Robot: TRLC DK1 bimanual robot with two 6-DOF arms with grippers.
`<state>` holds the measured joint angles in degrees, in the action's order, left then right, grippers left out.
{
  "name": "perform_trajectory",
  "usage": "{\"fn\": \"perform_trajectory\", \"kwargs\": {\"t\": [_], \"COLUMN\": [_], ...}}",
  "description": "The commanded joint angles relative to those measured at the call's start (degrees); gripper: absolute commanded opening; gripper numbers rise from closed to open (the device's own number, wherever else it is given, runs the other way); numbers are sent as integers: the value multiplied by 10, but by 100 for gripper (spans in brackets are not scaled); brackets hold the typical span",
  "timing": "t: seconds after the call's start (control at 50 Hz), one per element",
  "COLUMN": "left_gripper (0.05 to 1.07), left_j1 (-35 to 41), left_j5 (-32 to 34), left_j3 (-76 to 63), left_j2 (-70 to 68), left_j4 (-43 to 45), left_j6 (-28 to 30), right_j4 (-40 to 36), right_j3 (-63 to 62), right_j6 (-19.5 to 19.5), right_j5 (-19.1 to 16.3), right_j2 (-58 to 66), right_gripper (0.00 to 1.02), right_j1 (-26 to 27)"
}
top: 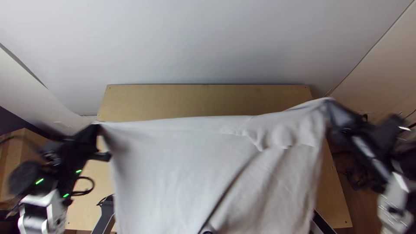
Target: Fold the t-shirt
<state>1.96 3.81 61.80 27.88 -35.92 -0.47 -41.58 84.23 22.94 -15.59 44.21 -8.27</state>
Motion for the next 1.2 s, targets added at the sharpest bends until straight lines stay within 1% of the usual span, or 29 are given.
{"fn": "perform_trajectory", "kwargs": {"t": [0.0, 0.08, 0.18, 0.28, 0.44, 0.54, 0.7, 1.04, 1.18], "left_gripper": [7, 7, 7, 7, 7, 7, 7, 7, 7], "left_j1": [9, 9, 7, 2, -8, -15, -22, -47, -50], "left_j5": [-1, 16, 31, 43, 51, 54, 54, 68, 68], "left_j3": [-103, -179, -245, -270, -260, -239, -178, 3, 98], "left_j2": [-18, 1, 48, 117, 256, 339, 467, 674, 758], "left_j4": [43, 78, 139, 205, 304, 355, 407, 423, 410], "left_j6": [-15, -10, -2, -2, -6, -6, -10, -16, -20], "right_j4": [46, 86, 157, 227, 318, 356, 365, 366, 340], "right_j3": [-163, -267, -355, -394, -385, -351, -260, -50, 62], "right_j6": [11, 8, 7, 7, 9, 9, 5, 6, 8], "right_j5": [6, 3, -8, -14, -18, -18, -20, -20, -18], "right_j2": [-44, -40, -17, 42, 177, 265, 409, 631, 721], "right_gripper": [2, 2, 2, 2, 2, 2, 2, 2, 2], "right_j1": [-12, -14, -13, -10, 5, 15, 33, 44, 47]}}
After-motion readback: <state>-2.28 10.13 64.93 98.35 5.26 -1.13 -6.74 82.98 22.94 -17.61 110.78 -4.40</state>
